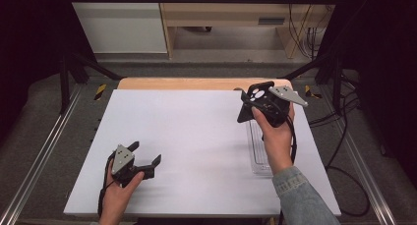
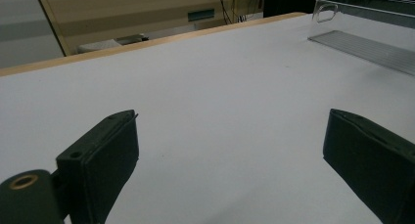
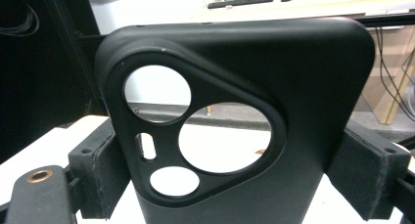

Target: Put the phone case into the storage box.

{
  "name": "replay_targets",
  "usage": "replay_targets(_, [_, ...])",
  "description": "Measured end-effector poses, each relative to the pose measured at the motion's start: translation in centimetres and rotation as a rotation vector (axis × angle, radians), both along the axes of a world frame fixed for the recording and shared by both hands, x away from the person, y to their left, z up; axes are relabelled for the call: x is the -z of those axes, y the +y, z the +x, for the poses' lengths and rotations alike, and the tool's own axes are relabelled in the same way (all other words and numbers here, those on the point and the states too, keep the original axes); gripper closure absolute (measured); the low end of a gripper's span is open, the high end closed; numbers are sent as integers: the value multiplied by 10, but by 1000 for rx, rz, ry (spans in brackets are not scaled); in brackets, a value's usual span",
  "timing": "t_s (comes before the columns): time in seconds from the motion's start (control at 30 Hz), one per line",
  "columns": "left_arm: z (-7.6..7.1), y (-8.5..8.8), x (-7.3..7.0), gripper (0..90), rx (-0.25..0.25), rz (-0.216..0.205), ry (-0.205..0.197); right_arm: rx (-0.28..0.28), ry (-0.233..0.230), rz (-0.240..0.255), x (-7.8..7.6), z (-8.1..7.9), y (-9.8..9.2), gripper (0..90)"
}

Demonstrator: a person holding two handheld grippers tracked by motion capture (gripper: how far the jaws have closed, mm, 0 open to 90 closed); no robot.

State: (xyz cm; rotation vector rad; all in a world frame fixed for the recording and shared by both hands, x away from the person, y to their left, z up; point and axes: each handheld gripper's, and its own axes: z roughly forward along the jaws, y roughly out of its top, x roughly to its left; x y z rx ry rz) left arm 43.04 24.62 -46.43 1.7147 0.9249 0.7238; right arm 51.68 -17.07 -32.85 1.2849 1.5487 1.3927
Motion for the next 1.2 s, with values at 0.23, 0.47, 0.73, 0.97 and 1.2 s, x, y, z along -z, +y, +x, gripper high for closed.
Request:
replay_targets(0.23, [0, 0, 0, 65, -1, 1, -3, 13, 4, 1, 2, 3, -3, 136])
replay_targets(0.47, [0, -1, 0, 63, 2, 3, -5, 27, 4, -7, 4, 6, -5, 136])
replay_targets(0.73, [0, 0, 0, 60, -3, 6, -10, 80, 23, -5, 12, 26, -9, 136])
replay_targets(0.97, [1, 0, 1, 59, 0, 6, -9, 107, 32, 3, 18, 42, -11, 136])
replay_targets(1.2, [1, 1, 1, 59, 0, 3, -10, 134, 36, 19, 23, 50, -17, 136])
